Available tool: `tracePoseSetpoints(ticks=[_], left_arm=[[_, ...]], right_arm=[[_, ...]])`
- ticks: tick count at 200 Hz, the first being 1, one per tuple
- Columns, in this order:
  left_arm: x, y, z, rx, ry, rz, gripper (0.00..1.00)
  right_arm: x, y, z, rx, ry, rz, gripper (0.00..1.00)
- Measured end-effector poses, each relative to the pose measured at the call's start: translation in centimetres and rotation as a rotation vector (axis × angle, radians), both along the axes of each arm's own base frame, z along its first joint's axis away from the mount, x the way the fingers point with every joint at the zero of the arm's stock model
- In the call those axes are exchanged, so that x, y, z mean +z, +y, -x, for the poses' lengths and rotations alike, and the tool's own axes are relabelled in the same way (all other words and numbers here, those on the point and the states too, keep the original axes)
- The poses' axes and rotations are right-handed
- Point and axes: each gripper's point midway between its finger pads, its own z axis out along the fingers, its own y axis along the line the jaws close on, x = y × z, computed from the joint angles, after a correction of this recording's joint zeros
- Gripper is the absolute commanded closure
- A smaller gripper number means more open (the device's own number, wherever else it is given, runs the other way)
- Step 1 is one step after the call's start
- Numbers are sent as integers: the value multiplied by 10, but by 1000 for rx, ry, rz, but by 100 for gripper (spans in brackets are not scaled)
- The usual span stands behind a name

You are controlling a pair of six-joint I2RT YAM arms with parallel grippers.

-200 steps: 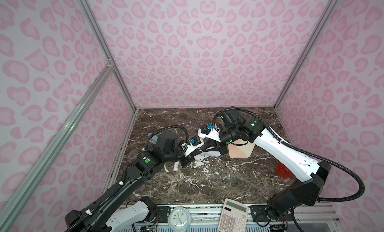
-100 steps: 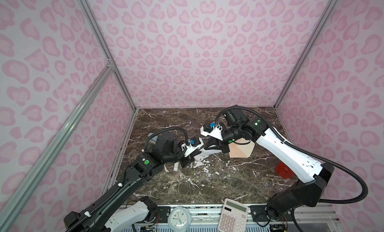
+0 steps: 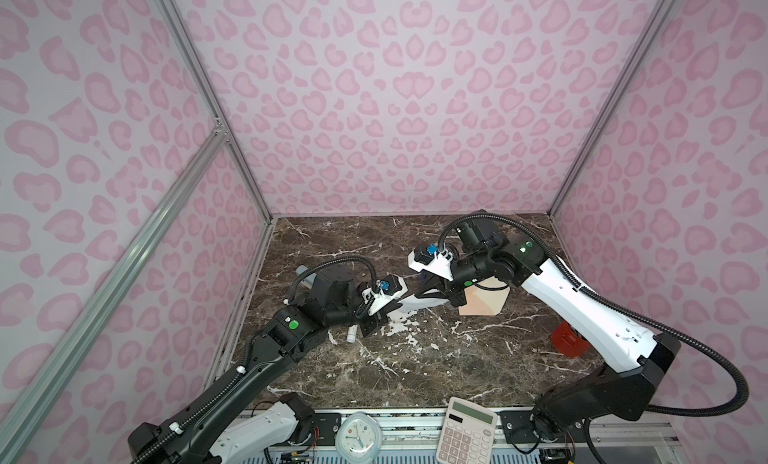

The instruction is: Place the letter into the envelope and seal it

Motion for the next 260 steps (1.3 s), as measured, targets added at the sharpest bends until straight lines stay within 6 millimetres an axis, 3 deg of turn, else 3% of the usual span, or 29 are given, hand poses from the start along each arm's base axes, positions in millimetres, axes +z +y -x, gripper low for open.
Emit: tracePoseSetpoints(ticks=[79,87,95,124,144,172,229,260], left_arm=[[-2,0,-3,-3,2,-2,96],[-2,1,-3,1,2,-5,96],[-4,2,-4,9,7,-14,96],[-5,3,-4,6,13,-16,96],[-6,3,-4,6,18,-18,96],[-14,7,-6,28,43,-43,96],[-20,11,-12,63,87,-66,96],[-26,16,-26,135,162,-56,96]], right_arm=[[2,-16,1,-45,-3,0,100],[2,-18,1,-50,-4,2,96],[2,-20,0,-62,-9,4,100],[1,-26,0,-82,-14,6,100],[0,-29,-2,-103,-21,8,84],[2,-39,-9,-168,-47,3,74],[18,-52,-32,-319,-114,-95,68],[13,-58,-43,-400,-122,-115,67]])
